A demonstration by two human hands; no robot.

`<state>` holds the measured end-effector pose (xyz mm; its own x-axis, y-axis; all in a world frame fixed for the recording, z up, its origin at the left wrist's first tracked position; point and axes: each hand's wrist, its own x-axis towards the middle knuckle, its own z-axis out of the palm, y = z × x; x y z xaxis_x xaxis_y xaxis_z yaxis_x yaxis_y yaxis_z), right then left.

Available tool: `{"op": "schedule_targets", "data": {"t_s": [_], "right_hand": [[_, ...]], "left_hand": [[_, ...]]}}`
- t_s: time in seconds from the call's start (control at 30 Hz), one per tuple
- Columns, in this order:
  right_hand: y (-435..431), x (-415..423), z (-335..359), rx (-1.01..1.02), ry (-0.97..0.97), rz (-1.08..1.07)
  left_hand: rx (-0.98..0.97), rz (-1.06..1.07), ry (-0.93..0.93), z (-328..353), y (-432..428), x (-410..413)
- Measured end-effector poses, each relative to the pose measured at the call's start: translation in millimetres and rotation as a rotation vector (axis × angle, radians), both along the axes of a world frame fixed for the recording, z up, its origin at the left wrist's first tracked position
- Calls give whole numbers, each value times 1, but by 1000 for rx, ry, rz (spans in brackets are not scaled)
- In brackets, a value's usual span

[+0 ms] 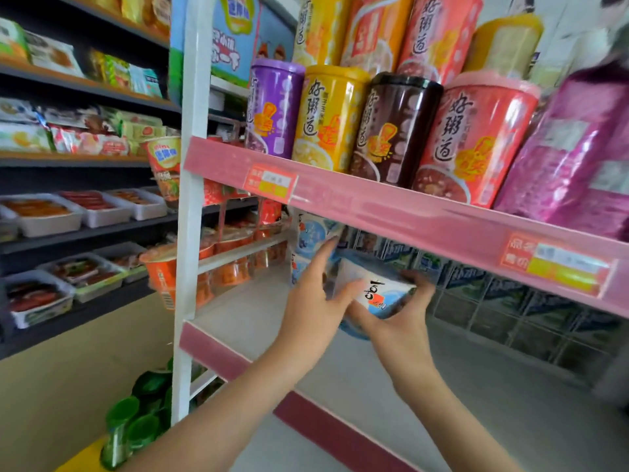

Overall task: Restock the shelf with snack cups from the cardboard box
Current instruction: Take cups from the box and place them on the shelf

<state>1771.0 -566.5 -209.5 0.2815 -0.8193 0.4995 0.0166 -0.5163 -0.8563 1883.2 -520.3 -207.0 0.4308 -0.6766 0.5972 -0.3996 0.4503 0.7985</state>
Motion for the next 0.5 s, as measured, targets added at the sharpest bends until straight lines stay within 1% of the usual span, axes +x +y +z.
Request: {"op": "schedule_targets", "data": {"t_s": [0.03, 0.07, 0.13, 0.17, 0.27, 0.3, 0.33, 0.4, 0.5], "right_hand": [[-8, 0, 1, -31, 1, -27], [-15, -1, 2, -65, 6, -46], [-26, -2, 3, -132, 2, -74], [-30, -2, 4, -162, -1, -93], [-42, -1, 11, -251, -39, -154], [-46, 1, 16, -272, -66, -168], [-49, 2, 21, -293, -82, -183], [-54, 5, 31, -313, -117, -204], [-61, 11, 41, -282, -146, -177]], "left_hand": [[65, -95, 76, -4, -8, 2], [81, -143, 87, -8, -16, 5], [29, -128, 26, -13, -25, 8], [-19, -79, -52, -14, -28, 10], [-198, 126, -394, -6, -39, 14], [-255, 177, -480, -3, -45, 15], [-294, 210, -526, 1, -50, 16], [-307, 221, -498, 6, -61, 16], [-199, 133, -336, 7, -73, 16]]}}
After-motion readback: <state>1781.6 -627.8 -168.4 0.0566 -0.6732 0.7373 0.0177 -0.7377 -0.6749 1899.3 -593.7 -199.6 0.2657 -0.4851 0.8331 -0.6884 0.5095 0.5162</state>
